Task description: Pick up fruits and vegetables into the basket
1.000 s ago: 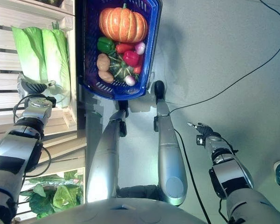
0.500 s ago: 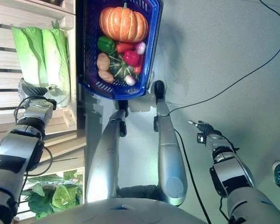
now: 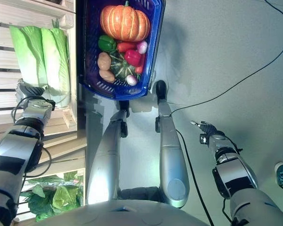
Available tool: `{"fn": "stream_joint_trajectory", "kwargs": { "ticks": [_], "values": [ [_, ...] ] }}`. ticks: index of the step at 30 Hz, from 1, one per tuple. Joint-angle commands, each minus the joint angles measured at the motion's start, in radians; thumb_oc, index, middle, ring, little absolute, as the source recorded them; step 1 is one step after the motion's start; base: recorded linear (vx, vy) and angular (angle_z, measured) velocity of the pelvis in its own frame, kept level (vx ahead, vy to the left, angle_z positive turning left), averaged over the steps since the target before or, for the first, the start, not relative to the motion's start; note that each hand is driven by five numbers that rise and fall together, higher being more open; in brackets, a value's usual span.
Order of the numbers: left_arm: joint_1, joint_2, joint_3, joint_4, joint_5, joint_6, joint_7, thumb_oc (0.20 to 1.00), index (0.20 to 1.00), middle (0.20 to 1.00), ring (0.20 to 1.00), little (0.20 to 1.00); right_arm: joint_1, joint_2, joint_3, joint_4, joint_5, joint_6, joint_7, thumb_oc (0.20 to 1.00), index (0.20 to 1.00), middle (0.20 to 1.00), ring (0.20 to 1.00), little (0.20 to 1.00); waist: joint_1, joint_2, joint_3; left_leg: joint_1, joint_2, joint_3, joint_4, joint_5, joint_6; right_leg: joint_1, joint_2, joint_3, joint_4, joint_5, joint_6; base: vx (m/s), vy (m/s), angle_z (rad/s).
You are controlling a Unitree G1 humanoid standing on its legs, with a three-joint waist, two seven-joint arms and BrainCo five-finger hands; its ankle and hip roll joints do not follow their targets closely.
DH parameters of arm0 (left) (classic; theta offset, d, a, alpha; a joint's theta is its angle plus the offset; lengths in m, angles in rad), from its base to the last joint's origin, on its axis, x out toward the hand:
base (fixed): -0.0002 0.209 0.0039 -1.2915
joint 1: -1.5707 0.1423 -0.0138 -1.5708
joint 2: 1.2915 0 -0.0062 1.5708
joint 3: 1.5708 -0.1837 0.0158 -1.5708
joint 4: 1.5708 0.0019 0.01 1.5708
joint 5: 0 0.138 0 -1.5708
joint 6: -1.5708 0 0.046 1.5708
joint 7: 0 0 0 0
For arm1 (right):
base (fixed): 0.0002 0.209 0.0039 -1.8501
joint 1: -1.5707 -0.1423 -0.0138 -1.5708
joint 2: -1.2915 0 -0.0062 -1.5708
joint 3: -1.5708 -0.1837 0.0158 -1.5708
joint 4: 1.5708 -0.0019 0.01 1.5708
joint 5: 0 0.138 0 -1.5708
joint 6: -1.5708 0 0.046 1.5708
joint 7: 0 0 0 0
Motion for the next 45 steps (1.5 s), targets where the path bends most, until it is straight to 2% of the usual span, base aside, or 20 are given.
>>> {"fn": "stream_joint_trajectory", "kwargs": {
  "ticks": [1, 13, 19, 22, 25, 27, 30, 36, 37, 39, 40, 45],
  "values": [
    [0.059, -0.037, 0.007, 0.028, 0.024, 0.003, -0.062, 0.200, 0.200, 0.200, 0.200, 0.200, 0.060, -0.040, 0.028, -0.002, 0.031, 0.016, -0.004, 1.000, 1.000, 1.000, 1.000, 1.000, 0.014, 0.012, -0.036, -0.016, -0.022, -0.004, -0.093, 0.071, -0.009, 0.022, 0.055, -0.054, 0.091, -0.159, -0.005, 0.00, 0.000, 0.00],
    [0.070, -0.034, -0.001, 0.023, -0.003, -0.032, -0.102, 0.200, 0.200, 0.200, 0.200, 0.200, 0.063, -0.045, 0.023, 0.001, 0.028, 0.007, 0.001, 1.000, 1.000, 1.000, 1.000, 1.000, 0.014, 0.018, -0.036, -0.011, -0.022, -0.003, -0.103, 0.077, -0.009, 0.027, 0.055, -0.057, 0.085, -0.158, -0.005, 0.00, 0.000, 0.00],
    [0.074, -0.042, 0.014, 0.015, -0.067, -0.081, -0.116, 0.200, 0.200, 0.200, 0.200, 0.200, 0.057, -0.041, 0.018, 0.000, 0.058, -0.009, -0.009, 1.000, 1.000, 1.000, 1.000, 1.000, 0.015, 0.022, -0.036, -0.005, -0.023, -0.004, -0.106, 0.079, -0.009, 0.030, 0.055, -0.058, 0.088, -0.159, -0.006, 0.00, 0.000, 0.00],
    [0.076, -0.041, 0.034, 0.003, -0.151, -0.132, -0.111, 0.200, 0.200, 0.200, 0.200, 0.200, 0.052, -0.048, -0.002, 0.001, 0.114, -0.053, -0.017, 1.000, 1.000, 1.000, 1.000, 1.000, 0.016, 0.026, -0.036, 0.005, -0.022, -0.005, -0.110, 0.078, -0.009, 0.039, 0.054, -0.057, 0.089, -0.162, -0.005, 0.00, 0.000, 0.00],
    [0.092, -0.040, 0.080, -0.016, -0.208, -0.221, -0.092, 0.200, 0.200, 0.200, 0.200, 0.200, 0.047, -0.055, -0.035, -0.012, 0.159, -0.109, -0.027, 1.000, 1.000, 1.000, 1.000, 1.000, 0.017, 0.027, -0.036, 0.023, -0.024, -0.006, -0.112, 0.074, -0.008, 0.054, 0.055, -0.057, 0.089, -0.164, -0.003, 0.00, -0.035, 0.00],
    [0.101, -0.034, 0.107, -0.041, -0.228, -0.270, -0.075, 0.200, 0.200, 0.200, 0.200, 0.200, 0.039, -0.067, -0.055, -0.026, 0.190, -0.149, -0.030, 1.000, 1.000, 1.000, 1.000, 1.000, 0.020, 0.027, -0.036, 0.031, -0.024, -0.005, -0.111, 0.072, -0.009, 0.064, 0.053, -0.058, 0.088, -0.164, -0.003, 0.00, -0.044, 0.01],
    [0.118, -0.033, 0.133, -0.089, -0.231, -0.309, -0.043, 0.200, 0.200, 0.200, 0.200, 0.200, 0.031, -0.073, -0.080, -0.049, 0.224, -0.188, -0.042, 1.000, 1.000, 1.000, 1.000, 1.000, 0.025, 0.025, -0.036, 0.039, -0.024, -0.009, -0.116, 0.076, -0.011, 0.073, 0.054, -0.058, 0.082, -0.158, -0.001, 0.00, -0.054, 0.02],
    [0.144, -0.035, 0.166, -0.201, -0.195, -0.357, 0.025, 0.200, 0.200, 0.200, 0.200, 0.200, 0.024, -0.077, -0.113, -0.097, 0.266, -0.274, -0.091, 1.000, 1.000, 1.000, 1.000, 1.000, 0.034, 0.024, -0.036, 0.062, -0.025, -0.010, -0.121, 0.065, -0.007, 0.094, 0.057, -0.059, 0.084, -0.168, -0.002, 0.00, -0.043, 0.02],
    [0.158, -0.035, 0.172, -0.256, -0.177, -0.372, 0.055, 0.200, 0.200, 0.200, 0.200, 0.200, 0.023, -0.080, -0.124, -0.138, 0.279, -0.309, -0.124, 1.000, 1.000, 1.000, 1.000, 1.000, 0.038, 0.025, -0.036, 0.068, -0.026, -0.014, -0.126, 0.064, -0.008, 0.103, 0.057, -0.060, 0.080, -0.168, -0.003, 0.00, -0.042, 0.03],
    [0.168, -0.034, 0.173, -0.290, -0.167, -0.377, 0.070, 0.200, 0.200, 0.200, 0.200, 0.200, 0.025, -0.081, -0.131, -0.167, 0.283, -0.332, -0.148, 1.000, 1.000, 1.000, 1.000, 1.000, 0.039, 0.025, -0.036, 0.074, -0.027, -0.015, -0.129, 0.064, -0.009, 0.108, 0.058, -0.060, 0.077, -0.169, -0.003, 0.00, -0.020, 0.02],
    [0.183, -0.037, 0.172, -0.354, -0.124, -0.391, 0.111, 0.200, 0.200, 0.200, 0.200, 0.200, 0.029, -0.078, -0.144, -0.226, 0.286, -0.367, -0.200, 1.000, 1.000, 1.000, 1.000, 1.000, 0.040, 0.026, -0.036, 0.079, -0.028, -0.016, -0.132, 0.062, -0.007, 0.112, 0.059, -0.059, 0.077, -0.170, -0.003, 0.00, 0.000, 0.00],
    [0.195, -0.033, 0.146, -0.489, -0.032, -0.419, 0.162, 0.200, 0.200, 0.200, 0.200, 0.200, 0.031, -0.081, -0.165, -0.378, 0.275, -0.434, -0.307, 1.000, 1.000, 1.000, 1.000, 1.000, 0.040, 0.032, -0.036, 0.077, -0.031, -0.014, -0.135, 0.060, -0.004, 0.110, 0.060, -0.059, 0.077, -0.170, -0.005, 0.00, 0.000, 0.00]
  ]
}}
